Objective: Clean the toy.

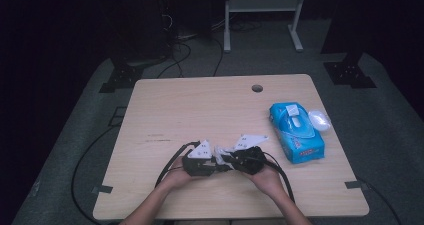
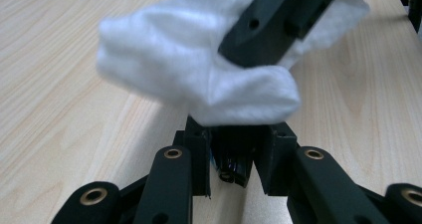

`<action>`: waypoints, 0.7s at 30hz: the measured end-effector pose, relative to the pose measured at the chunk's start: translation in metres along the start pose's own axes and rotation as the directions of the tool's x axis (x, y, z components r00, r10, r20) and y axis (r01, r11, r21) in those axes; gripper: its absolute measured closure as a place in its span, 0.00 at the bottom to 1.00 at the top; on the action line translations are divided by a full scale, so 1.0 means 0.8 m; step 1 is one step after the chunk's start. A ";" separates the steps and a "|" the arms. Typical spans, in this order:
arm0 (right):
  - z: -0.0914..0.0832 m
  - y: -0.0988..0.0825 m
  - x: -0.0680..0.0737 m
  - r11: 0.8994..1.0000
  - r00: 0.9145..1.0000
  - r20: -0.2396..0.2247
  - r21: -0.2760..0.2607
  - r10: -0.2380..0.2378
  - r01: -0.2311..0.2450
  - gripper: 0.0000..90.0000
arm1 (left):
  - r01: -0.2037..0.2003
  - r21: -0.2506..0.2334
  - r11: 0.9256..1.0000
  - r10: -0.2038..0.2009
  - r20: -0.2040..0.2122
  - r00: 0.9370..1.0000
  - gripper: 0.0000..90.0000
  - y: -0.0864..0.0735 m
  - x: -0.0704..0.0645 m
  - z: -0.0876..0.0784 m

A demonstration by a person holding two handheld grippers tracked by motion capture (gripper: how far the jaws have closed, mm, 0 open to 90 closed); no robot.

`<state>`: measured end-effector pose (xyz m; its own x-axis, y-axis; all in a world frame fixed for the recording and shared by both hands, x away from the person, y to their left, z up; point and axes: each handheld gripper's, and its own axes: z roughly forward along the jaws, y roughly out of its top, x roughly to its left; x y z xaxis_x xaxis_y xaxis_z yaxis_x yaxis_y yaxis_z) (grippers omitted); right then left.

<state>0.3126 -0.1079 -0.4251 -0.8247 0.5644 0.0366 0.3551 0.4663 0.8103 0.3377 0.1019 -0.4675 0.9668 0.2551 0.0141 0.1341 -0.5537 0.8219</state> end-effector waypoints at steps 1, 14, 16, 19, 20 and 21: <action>-0.005 -0.002 -0.004 1.000 1.000 0.025 0.003 -0.005 0.005 0.94 | 0.001 -0.001 1.000 -0.001 0.000 1.000 0.79 0.000 0.000 0.000; -0.013 -0.007 -0.010 1.000 0.999 0.040 0.003 0.013 -0.013 0.94 | -0.003 0.003 1.000 0.003 -0.001 1.000 0.79 0.000 0.001 -0.001; -0.023 -0.013 -0.021 0.999 0.996 0.085 0.021 0.029 -0.031 0.94 | 0.002 0.000 1.000 -0.002 0.000 1.000 0.79 0.000 0.001 -0.001; -0.025 -0.014 -0.024 0.998 0.995 0.071 0.002 0.063 -0.063 0.94 | 0.001 0.002 1.000 -0.001 -0.005 1.000 0.79 0.001 0.000 0.001; -0.021 -0.012 -0.019 0.998 0.997 0.046 -0.009 0.056 -0.055 0.94 | -0.002 0.002 1.000 0.002 -0.005 1.000 0.79 0.001 0.000 0.001; -0.015 -0.009 -0.012 0.999 0.999 0.030 -0.007 0.039 -0.039 0.94 | -0.005 0.004 1.000 0.005 -0.005 1.000 0.79 0.001 0.000 0.001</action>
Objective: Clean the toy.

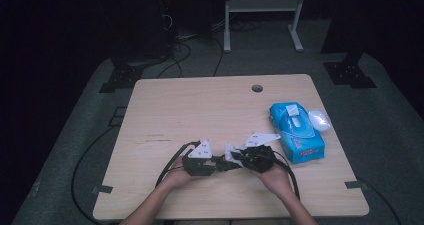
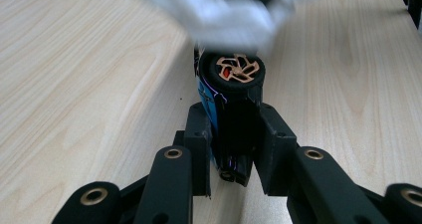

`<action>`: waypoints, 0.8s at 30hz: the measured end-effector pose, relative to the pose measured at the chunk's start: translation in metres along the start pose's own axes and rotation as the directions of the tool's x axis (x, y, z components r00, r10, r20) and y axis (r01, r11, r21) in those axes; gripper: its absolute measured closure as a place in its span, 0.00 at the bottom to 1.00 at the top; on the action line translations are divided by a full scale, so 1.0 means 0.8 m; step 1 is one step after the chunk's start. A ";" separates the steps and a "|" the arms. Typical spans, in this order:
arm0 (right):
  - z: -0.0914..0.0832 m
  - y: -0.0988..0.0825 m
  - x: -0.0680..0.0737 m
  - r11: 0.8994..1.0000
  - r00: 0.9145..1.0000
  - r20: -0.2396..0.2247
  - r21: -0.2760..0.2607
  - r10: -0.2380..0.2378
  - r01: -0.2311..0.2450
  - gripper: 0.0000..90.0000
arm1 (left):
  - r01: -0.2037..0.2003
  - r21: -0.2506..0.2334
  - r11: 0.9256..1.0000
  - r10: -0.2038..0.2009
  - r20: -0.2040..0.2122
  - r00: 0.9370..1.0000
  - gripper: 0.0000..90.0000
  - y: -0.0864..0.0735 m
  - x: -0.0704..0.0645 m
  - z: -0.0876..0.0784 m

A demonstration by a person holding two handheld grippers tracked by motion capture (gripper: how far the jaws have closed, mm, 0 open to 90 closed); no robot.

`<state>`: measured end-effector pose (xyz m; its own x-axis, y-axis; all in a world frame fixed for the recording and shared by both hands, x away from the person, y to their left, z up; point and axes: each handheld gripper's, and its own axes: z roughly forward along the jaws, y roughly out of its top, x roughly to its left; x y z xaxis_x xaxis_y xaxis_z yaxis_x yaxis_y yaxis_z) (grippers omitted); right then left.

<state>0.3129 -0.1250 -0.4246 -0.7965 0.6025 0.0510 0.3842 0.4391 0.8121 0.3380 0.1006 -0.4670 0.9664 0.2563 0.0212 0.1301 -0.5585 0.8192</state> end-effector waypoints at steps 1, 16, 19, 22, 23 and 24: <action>0.004 0.002 0.006 1.000 1.000 0.009 -0.001 -0.029 0.029 0.94 | 0.002 0.002 1.000 -0.002 0.000 1.000 0.79 0.000 0.000 -0.001; -0.002 -0.004 -0.002 1.000 0.999 0.043 0.000 -0.018 0.018 0.94 | 0.003 0.005 1.000 -0.003 0.003 1.000 0.79 -0.002 0.002 -0.004; -0.009 -0.008 -0.011 1.000 0.999 0.032 0.000 0.000 0.000 0.94 | 0.004 0.003 1.000 -0.004 0.003 1.000 0.79 -0.003 0.003 -0.005; -0.027 -0.018 -0.026 1.000 0.996 0.081 -0.005 0.025 -0.025 0.94 | -0.001 0.006 1.000 0.001 0.004 1.000 0.79 -0.003 0.003 -0.005; -0.033 -0.022 -0.033 0.999 0.995 0.093 -0.014 0.043 -0.042 0.94 | -0.001 0.006 1.000 0.001 0.003 1.000 0.79 -0.002 0.003 -0.005; -0.038 -0.026 -0.038 0.998 0.993 0.105 -0.013 0.062 -0.061 0.94 | -0.002 0.007 1.000 0.002 0.003 1.000 0.79 -0.002 0.003 -0.004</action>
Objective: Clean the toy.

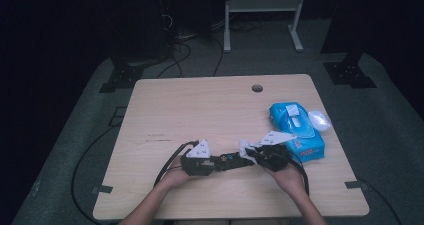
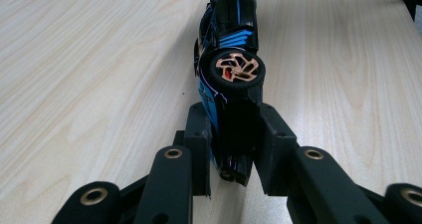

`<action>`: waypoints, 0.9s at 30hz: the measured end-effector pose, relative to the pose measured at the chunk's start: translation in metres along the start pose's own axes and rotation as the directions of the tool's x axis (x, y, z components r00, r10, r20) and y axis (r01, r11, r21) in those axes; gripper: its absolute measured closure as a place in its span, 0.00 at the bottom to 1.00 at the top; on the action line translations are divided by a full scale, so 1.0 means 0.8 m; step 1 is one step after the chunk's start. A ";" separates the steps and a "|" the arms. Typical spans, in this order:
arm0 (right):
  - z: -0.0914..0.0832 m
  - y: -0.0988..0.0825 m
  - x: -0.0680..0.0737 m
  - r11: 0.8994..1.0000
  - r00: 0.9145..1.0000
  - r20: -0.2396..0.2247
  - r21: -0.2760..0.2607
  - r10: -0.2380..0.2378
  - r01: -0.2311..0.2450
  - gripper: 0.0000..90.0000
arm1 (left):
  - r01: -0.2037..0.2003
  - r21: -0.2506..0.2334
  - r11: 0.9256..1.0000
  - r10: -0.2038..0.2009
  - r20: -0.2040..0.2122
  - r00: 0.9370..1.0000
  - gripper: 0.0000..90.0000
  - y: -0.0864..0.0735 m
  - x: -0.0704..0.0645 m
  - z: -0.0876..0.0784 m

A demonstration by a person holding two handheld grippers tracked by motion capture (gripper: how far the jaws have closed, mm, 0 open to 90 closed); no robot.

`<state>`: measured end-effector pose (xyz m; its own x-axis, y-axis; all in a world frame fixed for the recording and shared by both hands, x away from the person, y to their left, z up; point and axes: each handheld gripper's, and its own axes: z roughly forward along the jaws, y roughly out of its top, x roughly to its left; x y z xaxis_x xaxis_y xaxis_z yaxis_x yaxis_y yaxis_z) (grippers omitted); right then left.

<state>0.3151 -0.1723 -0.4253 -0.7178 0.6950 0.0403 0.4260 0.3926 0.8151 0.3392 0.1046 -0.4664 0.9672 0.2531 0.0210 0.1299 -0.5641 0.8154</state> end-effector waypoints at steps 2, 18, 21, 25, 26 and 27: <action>-0.002 -0.003 -0.002 1.000 1.000 0.002 -0.005 0.024 -0.024 0.94 | 0.002 0.003 1.000 -0.002 -0.001 1.000 0.79 0.001 0.000 0.001; 0.004 -0.001 0.008 0.999 1.000 -0.012 -0.033 0.009 -0.009 0.94 | 0.003 0.007 1.000 -0.003 0.000 1.000 0.79 0.000 0.001 0.000; 0.016 0.005 0.023 0.999 0.999 -0.027 -0.033 -0.042 0.041 0.94 | 0.006 0.005 1.000 -0.006 0.001 1.000 0.79 -0.001 0.002 -0.002; 0.006 0.000 0.008 0.999 1.000 -0.004 -0.031 -0.014 0.014 0.94 | 0.005 0.004 1.000 -0.005 0.004 1.000 0.79 -0.002 0.003 -0.003; 0.002 -0.003 0.001 1.000 1.000 0.012 -0.029 0.004 -0.004 0.94 | 0.009 0.000 1.000 -0.009 0.005 1.000 0.79 -0.002 0.003 -0.003; -0.001 -0.005 -0.006 0.999 1.000 0.023 -0.030 0.021 -0.021 0.94 | 0.008 0.002 1.000 -0.008 0.005 1.000 0.79 -0.001 0.003 -0.002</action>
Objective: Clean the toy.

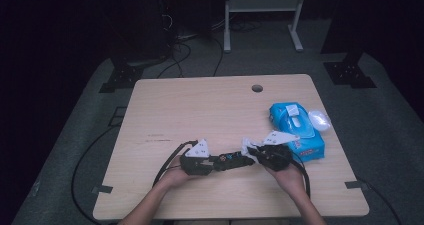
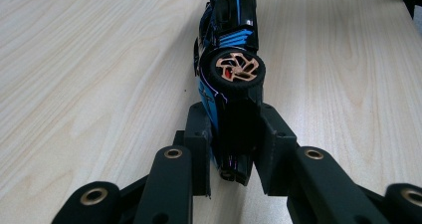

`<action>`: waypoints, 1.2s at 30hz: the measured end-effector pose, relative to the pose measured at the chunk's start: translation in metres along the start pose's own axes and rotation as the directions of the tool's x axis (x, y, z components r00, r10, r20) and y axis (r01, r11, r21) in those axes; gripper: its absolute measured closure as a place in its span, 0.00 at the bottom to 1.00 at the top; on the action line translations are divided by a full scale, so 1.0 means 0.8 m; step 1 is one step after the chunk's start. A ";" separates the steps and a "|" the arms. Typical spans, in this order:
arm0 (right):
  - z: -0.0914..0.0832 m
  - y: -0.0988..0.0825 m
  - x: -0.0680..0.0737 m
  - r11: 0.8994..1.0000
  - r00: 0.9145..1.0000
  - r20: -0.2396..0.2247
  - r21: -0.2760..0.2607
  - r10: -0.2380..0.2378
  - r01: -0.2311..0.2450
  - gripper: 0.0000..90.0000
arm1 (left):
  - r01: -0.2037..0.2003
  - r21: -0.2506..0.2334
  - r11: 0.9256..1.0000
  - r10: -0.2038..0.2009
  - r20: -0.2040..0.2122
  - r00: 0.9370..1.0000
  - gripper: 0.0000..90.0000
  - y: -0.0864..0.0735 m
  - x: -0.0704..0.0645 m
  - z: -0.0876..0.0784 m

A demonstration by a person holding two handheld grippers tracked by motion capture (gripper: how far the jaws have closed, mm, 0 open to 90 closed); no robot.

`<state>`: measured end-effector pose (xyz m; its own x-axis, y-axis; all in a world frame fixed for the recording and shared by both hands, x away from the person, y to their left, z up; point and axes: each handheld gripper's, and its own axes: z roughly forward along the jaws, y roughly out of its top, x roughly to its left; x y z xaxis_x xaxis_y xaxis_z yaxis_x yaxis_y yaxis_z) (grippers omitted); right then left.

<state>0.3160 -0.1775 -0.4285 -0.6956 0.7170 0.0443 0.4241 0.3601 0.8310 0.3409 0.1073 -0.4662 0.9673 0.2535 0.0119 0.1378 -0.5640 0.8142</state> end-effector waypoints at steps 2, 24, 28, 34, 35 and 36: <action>-0.004 -0.001 -0.007 1.000 1.000 0.013 -0.002 0.029 -0.029 0.94 | 0.000 0.000 1.000 0.000 -0.001 1.000 0.79 0.001 0.000 0.001; -0.004 -0.008 -0.001 1.000 1.000 -0.021 -0.025 0.011 -0.011 0.94 | -0.002 0.004 1.000 0.002 -0.003 1.000 0.79 -0.001 0.000 -0.001; -0.014 -0.011 -0.012 0.999 0.999 0.016 -0.021 0.042 -0.042 0.94 | -0.002 0.005 1.000 0.002 -0.003 1.000 0.79 0.000 0.000 0.000; -0.005 -0.004 0.004 1.000 1.000 -0.025 -0.011 -0.015 0.015 0.93 | -0.003 0.007 1.000 0.003 -0.003 1.000 0.79 0.000 -0.001 0.000; -0.005 -0.007 0.001 1.000 1.000 -0.025 -0.013 -0.012 0.011 0.94 | -0.006 0.008 1.000 0.006 -0.003 1.000 0.79 0.000 -0.001 0.000; -0.008 -0.009 -0.003 1.000 1.000 -0.021 -0.018 0.000 0.000 0.93 | -0.005 0.008 1.000 0.005 -0.003 1.000 0.79 0.000 -0.001 0.000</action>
<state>0.3109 -0.1855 -0.4315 -0.7074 0.7046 0.0557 0.4136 0.3487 0.8410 0.3399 0.1071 -0.4666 0.9674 0.2528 0.0173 0.1347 -0.5712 0.8097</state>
